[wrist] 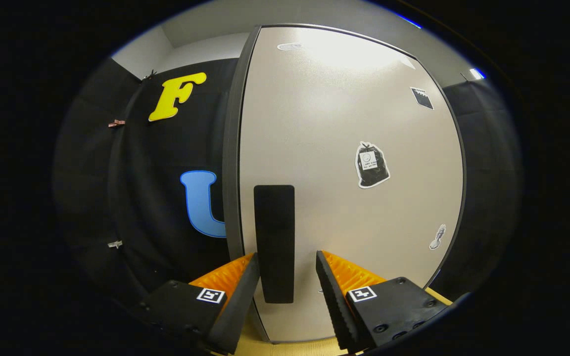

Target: Open the shoe cabinet door, grab the shoes and put them into the shoe cabinet, then close the shoe cabinet door.

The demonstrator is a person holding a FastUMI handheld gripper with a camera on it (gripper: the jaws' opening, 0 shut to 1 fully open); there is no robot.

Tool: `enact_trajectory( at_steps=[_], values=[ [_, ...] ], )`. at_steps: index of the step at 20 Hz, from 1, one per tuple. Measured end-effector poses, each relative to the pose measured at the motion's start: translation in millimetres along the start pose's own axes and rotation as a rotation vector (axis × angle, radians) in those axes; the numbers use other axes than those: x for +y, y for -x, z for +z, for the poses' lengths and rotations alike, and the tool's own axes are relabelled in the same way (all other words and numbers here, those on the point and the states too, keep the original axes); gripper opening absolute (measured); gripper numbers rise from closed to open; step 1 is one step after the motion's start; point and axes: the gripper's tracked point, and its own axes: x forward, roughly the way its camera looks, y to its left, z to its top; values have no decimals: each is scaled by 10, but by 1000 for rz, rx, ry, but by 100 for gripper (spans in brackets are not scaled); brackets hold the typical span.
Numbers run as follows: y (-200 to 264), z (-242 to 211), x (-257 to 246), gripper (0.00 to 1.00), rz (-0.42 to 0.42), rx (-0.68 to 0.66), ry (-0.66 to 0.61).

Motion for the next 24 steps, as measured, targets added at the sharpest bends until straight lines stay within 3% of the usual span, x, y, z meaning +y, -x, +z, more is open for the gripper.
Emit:
enact_trajectory(
  at_steps=[1, 4, 6, 10, 24],
  values=[
    [-23, 3, 4, 69, -5, -1, 1],
    [-47, 10, 65, 64, 13, -4, -3],
    [-20, 27, 85, 46, 9, -10, 4],
    [-62, 2, 85, 35, -4, -6, 0],
    [359, -26, 16, 35, 48, 21, 0]
  ],
)
